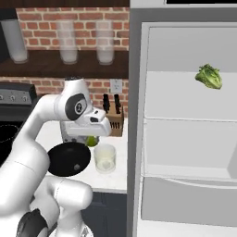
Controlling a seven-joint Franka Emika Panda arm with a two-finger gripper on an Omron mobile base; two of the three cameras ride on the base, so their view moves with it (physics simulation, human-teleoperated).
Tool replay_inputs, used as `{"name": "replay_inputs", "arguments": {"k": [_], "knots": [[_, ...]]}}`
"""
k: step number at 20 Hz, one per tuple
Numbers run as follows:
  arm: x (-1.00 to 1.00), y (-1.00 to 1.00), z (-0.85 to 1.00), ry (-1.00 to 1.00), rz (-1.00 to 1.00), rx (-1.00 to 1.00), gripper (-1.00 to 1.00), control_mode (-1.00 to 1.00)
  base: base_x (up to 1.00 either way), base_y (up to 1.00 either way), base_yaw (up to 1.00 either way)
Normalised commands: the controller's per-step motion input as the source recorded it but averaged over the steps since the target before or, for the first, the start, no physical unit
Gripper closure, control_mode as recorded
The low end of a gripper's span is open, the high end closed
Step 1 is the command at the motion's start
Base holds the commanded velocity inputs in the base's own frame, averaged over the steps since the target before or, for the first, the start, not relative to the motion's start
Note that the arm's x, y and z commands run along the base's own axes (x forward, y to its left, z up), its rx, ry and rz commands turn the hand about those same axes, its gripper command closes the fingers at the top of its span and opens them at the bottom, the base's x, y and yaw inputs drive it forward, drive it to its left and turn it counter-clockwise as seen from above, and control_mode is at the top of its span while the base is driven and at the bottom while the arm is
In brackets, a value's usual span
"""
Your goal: Grab a lemon wedge from the fridge and one ice cube from the ice bowl, and put them in the glass of lemonade.
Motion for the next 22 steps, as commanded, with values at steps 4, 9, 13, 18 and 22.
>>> {"name": "replay_inputs", "arguments": {"k": [4,9,13,18,22], "knots": [[0.17,-0.04,-0.6,0.1,0.0,-0.09,1.0,-1.0,0.0,0.0,0.0],[0.3,-0.1,-0.31,0.0,0.0,-0.03,1.0,-1.0,0.0,0.0,0.0],[0.26,-0.16,-0.19,0.0,0.0,0.0,1.0,-1.0,0.0,0.0,0.0],[0.22,-0.26,-0.21,0.04,-0.01,0.0,1.0,-1.0,0.0,0.0,0.0],[0.32,-0.23,-0.14,0.05,0.0,0.0,1.0,-1.0,0.0,0.0,0.0]]}}
